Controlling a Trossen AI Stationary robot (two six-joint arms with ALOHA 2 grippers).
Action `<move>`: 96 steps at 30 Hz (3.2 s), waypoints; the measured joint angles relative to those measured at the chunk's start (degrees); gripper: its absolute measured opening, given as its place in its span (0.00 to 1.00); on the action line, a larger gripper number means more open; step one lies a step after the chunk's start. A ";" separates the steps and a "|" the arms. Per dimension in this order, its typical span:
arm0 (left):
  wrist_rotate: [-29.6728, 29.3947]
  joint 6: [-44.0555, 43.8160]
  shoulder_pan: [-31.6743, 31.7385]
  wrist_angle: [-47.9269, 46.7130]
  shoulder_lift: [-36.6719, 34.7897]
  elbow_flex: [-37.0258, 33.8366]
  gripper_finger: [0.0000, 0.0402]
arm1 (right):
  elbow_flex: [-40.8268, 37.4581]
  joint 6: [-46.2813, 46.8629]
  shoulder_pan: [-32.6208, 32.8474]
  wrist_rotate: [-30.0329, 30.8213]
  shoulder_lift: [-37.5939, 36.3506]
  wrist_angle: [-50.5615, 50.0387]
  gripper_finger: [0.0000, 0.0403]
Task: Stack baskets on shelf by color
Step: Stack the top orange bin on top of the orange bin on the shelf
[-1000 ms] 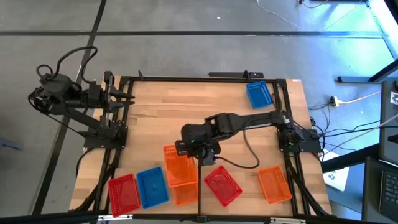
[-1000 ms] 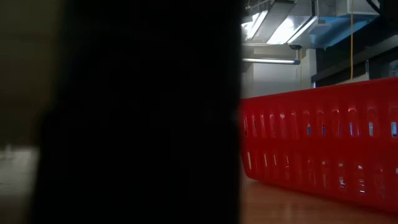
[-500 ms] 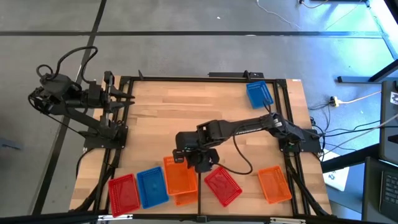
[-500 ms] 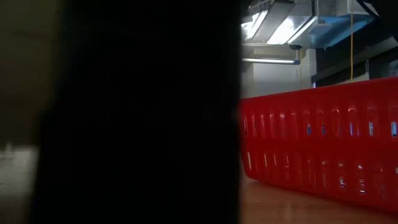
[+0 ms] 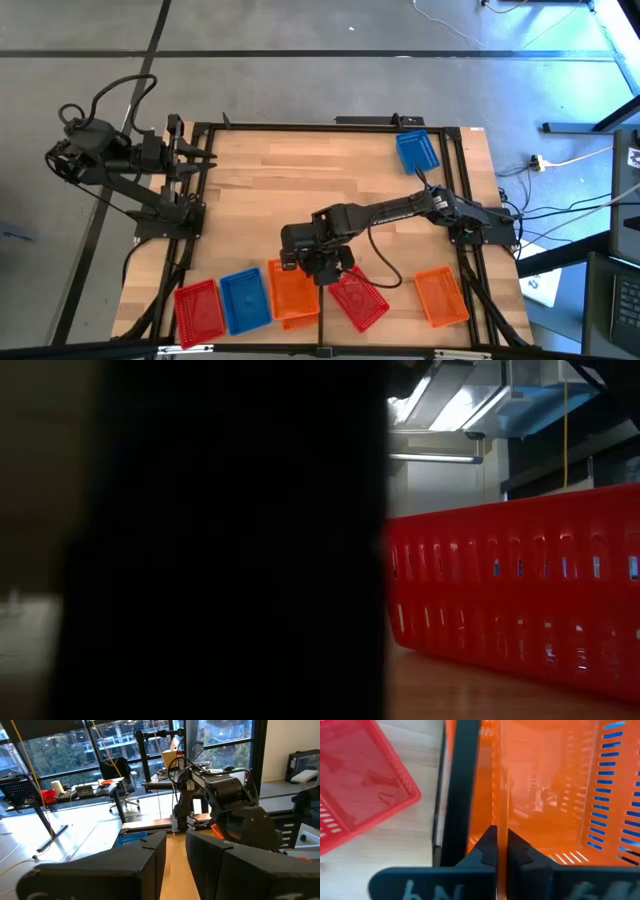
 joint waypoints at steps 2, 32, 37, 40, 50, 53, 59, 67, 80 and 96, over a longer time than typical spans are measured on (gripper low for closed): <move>0.00 0.00 0.00 -0.02 0.00 0.00 0.17 | 0.00 -0.65 0.37 0.26 0.00 -0.75 0.01; 0.01 0.04 0.00 -0.03 0.00 0.00 0.17 | 0.00 2.61 0.68 2.45 -0.02 -0.17 0.18; 0.01 0.04 0.00 -0.03 0.00 0.00 0.17 | 0.00 0.99 0.70 2.81 -0.13 0.27 0.20; 0.02 0.04 0.00 -0.02 0.00 0.00 0.17 | 0.26 1.14 0.70 2.91 -0.17 1.00 0.19; 0.02 0.04 0.00 -0.07 0.00 0.00 0.17 | 4.90 7.05 0.70 3.10 -1.29 2.16 0.19; 0.12 -0.65 0.00 -0.19 -0.01 0.00 0.17 | 4.81 8.59 0.71 5.39 -2.55 2.86 0.19; 4.28 -4.37 -0.01 -3.20 1.45 0.00 0.17 | 4.99 17.24 1.57 12.44 -9.25 6.74 0.19; 12.15 -7.12 -0.01 -7.26 9.65 -0.02 0.17 | 4.92 38.53 1.68 13.56 -21.32 8.27 0.19; 30.84 -7.67 -3.62 -13.39 28.55 -0.04 0.17 | 4.92 61.82 0.89 26.24 -33.37 4.73 0.19; 47.93 2.32 -0.60 -4.71 46.16 -0.04 0.17 | 4.35 74.62 -2.62 28.06 -32.96 -7.15 0.19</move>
